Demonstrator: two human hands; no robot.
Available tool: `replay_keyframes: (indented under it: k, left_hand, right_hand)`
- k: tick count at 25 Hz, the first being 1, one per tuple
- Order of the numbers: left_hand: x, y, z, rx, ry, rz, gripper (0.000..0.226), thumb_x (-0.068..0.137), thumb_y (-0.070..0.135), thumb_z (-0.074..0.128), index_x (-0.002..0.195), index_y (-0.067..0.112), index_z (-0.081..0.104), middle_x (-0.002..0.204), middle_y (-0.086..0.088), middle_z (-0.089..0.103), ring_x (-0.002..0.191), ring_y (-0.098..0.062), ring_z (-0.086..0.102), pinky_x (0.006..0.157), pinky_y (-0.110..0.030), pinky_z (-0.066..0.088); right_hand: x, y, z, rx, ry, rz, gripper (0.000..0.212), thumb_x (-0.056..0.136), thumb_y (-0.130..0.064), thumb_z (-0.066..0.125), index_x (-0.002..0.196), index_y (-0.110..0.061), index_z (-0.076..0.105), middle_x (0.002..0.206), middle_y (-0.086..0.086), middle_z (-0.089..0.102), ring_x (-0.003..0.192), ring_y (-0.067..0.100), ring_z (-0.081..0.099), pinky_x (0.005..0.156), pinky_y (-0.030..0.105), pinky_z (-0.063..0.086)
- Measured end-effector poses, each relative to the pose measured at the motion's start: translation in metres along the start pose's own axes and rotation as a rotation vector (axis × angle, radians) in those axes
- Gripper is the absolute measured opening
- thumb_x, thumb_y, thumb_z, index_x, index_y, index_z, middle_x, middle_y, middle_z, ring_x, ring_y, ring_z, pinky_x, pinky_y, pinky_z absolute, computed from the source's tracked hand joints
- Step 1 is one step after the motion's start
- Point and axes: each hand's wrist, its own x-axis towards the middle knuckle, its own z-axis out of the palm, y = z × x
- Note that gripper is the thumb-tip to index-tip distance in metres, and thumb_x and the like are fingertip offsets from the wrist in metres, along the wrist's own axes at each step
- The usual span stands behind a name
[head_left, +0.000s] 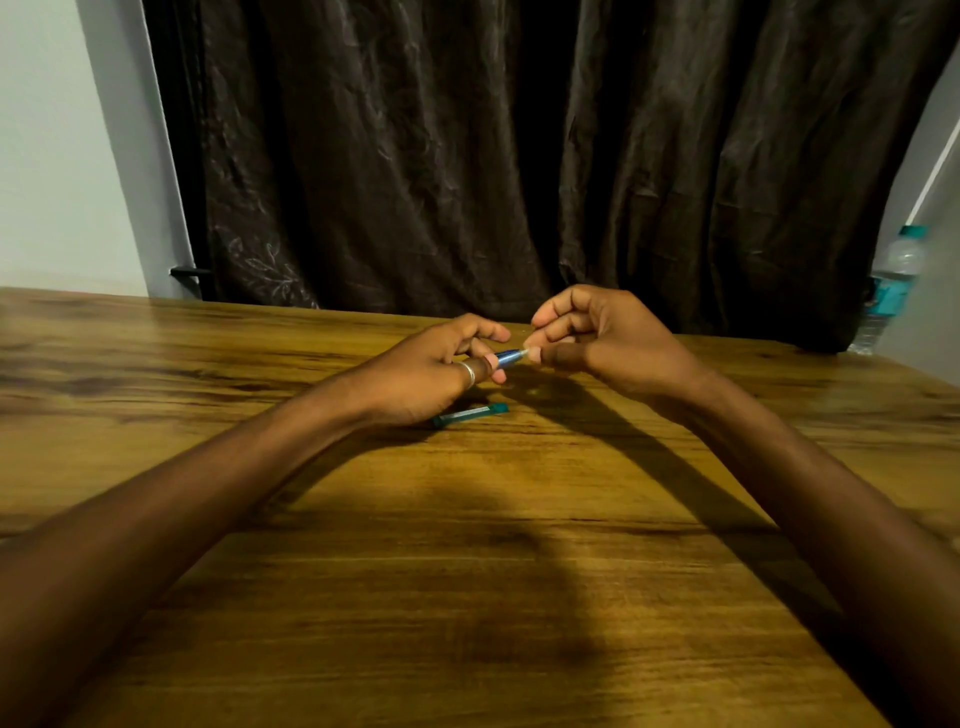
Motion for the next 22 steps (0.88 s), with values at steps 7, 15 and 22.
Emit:
replay_keyframes:
  k: [7, 15, 22]
  left_hand:
    - [-0.001, -0.004, -0.002, 0.005, 0.002, -0.043, 0.034, 0.102, 0.017, 0.053, 0.135, 0.024, 0.054, 0.107, 0.006, 0.072, 0.111, -0.007, 0.064, 0.092, -0.022, 0.047]
    - [-0.001, -0.004, -0.001, -0.023, 0.001, -0.042, 0.027, 0.103, 0.019, 0.053, 0.127, 0.025, 0.062, 0.108, 0.006, 0.072, 0.108, -0.007, 0.064, 0.083, -0.017, 0.048]
    - [0.0, -0.001, 0.002, -0.063, 0.0, -0.027, 0.027, 0.104, 0.016, 0.049, 0.127, 0.022, 0.063, 0.108, 0.001, 0.072, 0.092, -0.001, 0.061, 0.063, 0.0, 0.041]
  right_hand:
    - [0.001, 0.016, -0.019, -0.595, -0.239, 0.082, 0.019, 0.075, -0.026, 0.084, 0.092, -0.027, 0.077, 0.089, -0.008, 0.077, 0.087, 0.004, 0.07, 0.081, 0.026, 0.054]
    - [-0.001, 0.013, -0.01, -0.506, -0.161, 0.064, 0.017, 0.083, -0.005, 0.073, 0.088, -0.02, 0.078, 0.082, -0.006, 0.077, 0.076, 0.002, 0.069, 0.069, 0.013, 0.05]
    - [-0.002, -0.002, -0.003, 0.22, 0.037, 0.147, 0.014, 0.086, 0.01, 0.064, 0.097, 0.001, 0.068, 0.079, 0.014, 0.07, 0.062, 0.008, 0.07, 0.066, 0.019, 0.059]
